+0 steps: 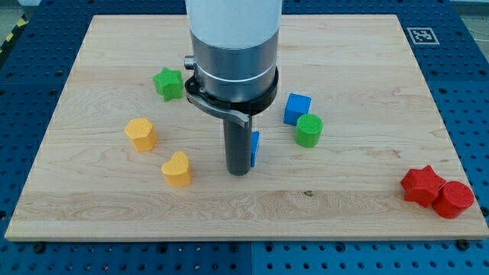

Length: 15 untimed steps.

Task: Move the blue triangle diagonally bottom left to the green circle

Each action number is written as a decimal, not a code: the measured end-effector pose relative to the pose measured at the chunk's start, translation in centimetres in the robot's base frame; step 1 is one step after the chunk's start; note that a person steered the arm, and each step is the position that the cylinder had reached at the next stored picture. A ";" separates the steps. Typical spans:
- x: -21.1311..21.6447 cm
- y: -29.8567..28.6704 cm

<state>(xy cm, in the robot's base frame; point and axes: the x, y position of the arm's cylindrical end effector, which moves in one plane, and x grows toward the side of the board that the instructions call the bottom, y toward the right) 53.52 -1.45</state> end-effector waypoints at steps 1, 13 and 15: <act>-0.4 -2.1; -1.2 -1.4; -3.0 -1.4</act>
<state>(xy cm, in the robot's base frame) 50.55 -2.86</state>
